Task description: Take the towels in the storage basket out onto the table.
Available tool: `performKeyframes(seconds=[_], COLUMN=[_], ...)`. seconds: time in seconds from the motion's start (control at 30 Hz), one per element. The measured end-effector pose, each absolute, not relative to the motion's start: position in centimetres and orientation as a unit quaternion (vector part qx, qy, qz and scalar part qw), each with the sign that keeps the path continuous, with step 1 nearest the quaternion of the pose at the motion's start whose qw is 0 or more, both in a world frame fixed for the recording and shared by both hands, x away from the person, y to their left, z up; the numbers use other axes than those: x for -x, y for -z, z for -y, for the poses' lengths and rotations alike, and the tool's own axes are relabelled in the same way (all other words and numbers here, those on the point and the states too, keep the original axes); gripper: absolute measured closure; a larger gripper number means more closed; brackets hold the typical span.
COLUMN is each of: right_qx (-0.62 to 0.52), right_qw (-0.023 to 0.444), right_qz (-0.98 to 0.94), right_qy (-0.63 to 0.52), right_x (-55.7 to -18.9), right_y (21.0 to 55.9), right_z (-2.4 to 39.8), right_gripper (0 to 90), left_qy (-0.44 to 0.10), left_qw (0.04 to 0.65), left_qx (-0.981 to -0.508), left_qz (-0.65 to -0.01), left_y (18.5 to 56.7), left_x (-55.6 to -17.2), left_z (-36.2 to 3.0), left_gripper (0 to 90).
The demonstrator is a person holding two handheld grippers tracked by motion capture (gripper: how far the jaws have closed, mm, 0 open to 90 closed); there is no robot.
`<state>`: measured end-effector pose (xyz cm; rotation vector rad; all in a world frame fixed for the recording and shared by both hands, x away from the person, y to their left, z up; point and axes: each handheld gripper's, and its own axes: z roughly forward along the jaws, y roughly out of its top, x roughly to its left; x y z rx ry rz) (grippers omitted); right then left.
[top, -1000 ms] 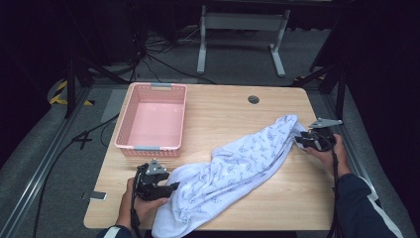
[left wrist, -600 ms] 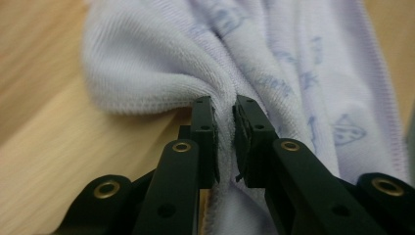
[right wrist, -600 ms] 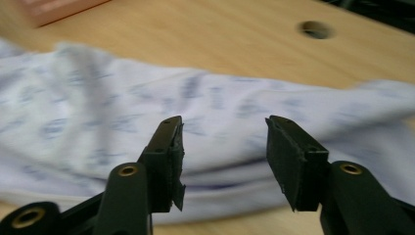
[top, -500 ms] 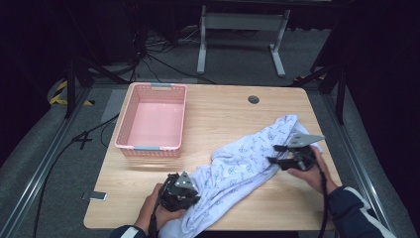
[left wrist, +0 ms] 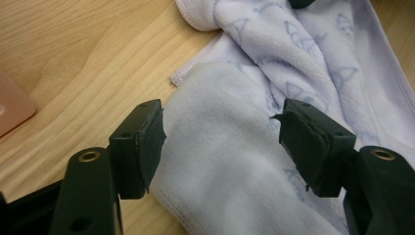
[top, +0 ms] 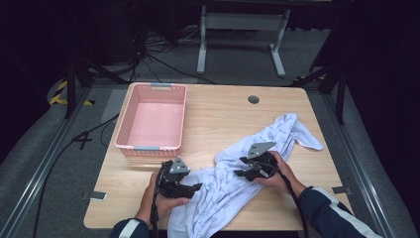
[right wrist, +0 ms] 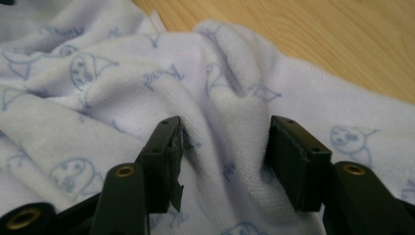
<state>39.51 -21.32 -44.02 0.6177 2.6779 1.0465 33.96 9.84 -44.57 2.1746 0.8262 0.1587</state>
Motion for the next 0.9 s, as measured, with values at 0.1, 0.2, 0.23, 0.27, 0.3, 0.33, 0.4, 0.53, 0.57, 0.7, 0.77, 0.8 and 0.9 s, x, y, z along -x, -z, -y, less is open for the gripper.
performKeyframes(seconds=[0.1,0.2,0.23,0.27,0.3,0.33,0.4,0.53,0.57,0.7,0.77,0.8,0.9], right_qx=[-0.211,-0.213,-0.216,-0.215,-0.213,-0.216,-0.216,-0.202,-0.198,-0.187,-0.185,-0.186,-0.181], right_qw=[0.103,0.105,0.111,0.11,0.114,0.12,0.116,0.122,0.126,0.14,0.141,0.143,0.114], right_qz=[-0.899,-0.888,-0.888,-0.89,-0.895,-0.9,-0.905,-0.902,-0.899,-0.881,-0.88,-0.882,-0.895], right_qy=[-0.37,-0.395,-0.39,-0.387,-0.375,-0.359,-0.347,-0.361,-0.37,-0.412,-0.414,-0.408,-0.39], right_x=[-39.5,-39.9,-40.3,-40.5,-40.7,-40.9,-41.2,-41.0,-40.8,-38.9,-38.4,-37.8,-36.3], right_y=[43.1,42.0,42.0,42.1,42.4,42.8,43.4,42.7,42.1,39.2,38.9,38.8,39.8], right_z=[21.4,21.0,20.4,19.9,19.3,18.7,18.2,19.1,19.7,23.3,24.1,25.0,27.2], right_gripper=[44.7,41.9,40.4,40.2,40.2,42.0,62.9,81.0,81.5,81.4,81.3,80.9,79.2], left_qy=[-0.069,-0.061,-0.059,-0.066,-0.063,-0.062,-0.064,-0.104,-0.116,-0.152,-0.167,-0.164,-0.137], left_qw=[0.375,0.347,0.34,0.338,0.334,0.33,0.326,0.324,0.324,0.326,0.311,0.312,0.32], left_qx=[-0.863,-0.874,-0.873,-0.876,-0.88,-0.884,-0.884,-0.884,-0.88,-0.867,-0.867,-0.868,-0.87], left_qz=[-0.331,-0.336,-0.345,-0.338,-0.333,-0.326,-0.327,-0.321,-0.326,-0.345,-0.351,-0.351,-0.348], left_y=[45.0,45.7,46.1,46.1,46.0,45.9,45.9,45.3,44.9,43.9,43.7,43.8,43.8], left_x=[-34.7,-35.5,-35.5,-35.6,-35.7,-35.8,-35.6,-34.9,-34.6,-33.1,-32.1,-31.7,-30.3], left_z=[-9.3,-8.7,-8.3,-8.1,-8.1,-8.1,-8.1,-9.0,-9.4,-11.2,-12.0,-12.3,-12.7], left_gripper=[32.8,35.7,38.7,40.2,43.7,50.1,61.1,79.5,79.5,80.1,80.1,80.0,79.2])
